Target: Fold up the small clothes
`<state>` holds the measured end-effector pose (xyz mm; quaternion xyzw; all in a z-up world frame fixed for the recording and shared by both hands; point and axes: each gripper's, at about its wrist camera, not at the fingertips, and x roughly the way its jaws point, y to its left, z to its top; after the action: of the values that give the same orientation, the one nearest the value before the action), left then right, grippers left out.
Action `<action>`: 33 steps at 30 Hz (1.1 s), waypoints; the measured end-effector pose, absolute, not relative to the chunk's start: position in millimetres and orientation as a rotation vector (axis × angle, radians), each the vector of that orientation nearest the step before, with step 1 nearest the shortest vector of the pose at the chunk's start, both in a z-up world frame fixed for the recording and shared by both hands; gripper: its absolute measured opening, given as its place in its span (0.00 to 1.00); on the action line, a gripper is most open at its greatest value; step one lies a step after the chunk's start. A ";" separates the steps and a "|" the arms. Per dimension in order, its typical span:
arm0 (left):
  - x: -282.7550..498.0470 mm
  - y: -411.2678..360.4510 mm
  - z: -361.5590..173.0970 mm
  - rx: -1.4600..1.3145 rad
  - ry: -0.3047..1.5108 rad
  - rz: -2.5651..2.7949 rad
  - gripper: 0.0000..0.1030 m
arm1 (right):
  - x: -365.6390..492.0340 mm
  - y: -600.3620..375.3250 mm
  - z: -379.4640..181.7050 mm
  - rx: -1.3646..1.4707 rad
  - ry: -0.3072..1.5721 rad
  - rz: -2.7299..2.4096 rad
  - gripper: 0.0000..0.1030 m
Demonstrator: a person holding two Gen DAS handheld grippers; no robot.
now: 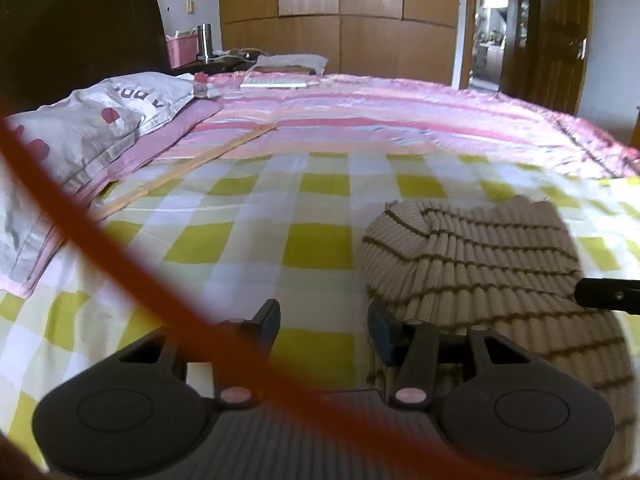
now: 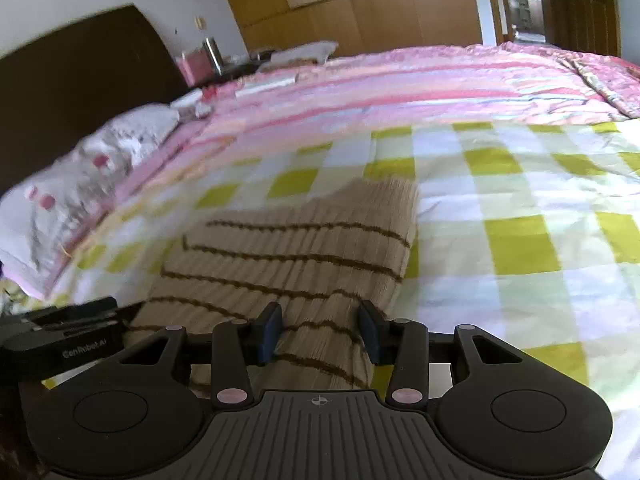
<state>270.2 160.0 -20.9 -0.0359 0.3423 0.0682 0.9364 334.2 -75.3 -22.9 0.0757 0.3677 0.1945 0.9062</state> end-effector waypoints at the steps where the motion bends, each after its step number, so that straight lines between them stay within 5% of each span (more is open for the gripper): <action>1: 263.4 160.9 -17.9 -0.084 0.695 0.127 0.53 | 327.6 -79.7 -19.0 0.170 0.757 0.410 0.46; 9: 225.4 166.1 -11.0 -0.245 0.700 -0.059 0.56 | 281.5 -108.5 -21.6 0.399 0.861 0.514 0.62; 22: 233.2 163.7 -48.7 -0.299 0.765 -0.141 0.71 | 289.1 -86.4 -56.4 0.351 0.948 0.514 0.69; 25: 230.7 158.6 -47.1 -0.305 0.781 -0.184 0.55 | 287.9 -83.2 -54.9 0.361 0.938 0.512 0.59; 29: 216.4 146.5 -43.2 -0.291 0.796 -0.207 0.52 | 279.6 -85.8 -45.4 0.333 0.946 0.529 0.43; 33: 186.9 130.3 -37.4 -0.289 0.843 -0.253 0.51 | 260.5 -99.4 -34.3 0.300 0.957 0.546 0.41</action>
<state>186.9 130.3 -37.4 -0.1392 0.4065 -0.1221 0.8947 260.5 -99.4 -34.3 0.1420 0.4530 0.2584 0.8414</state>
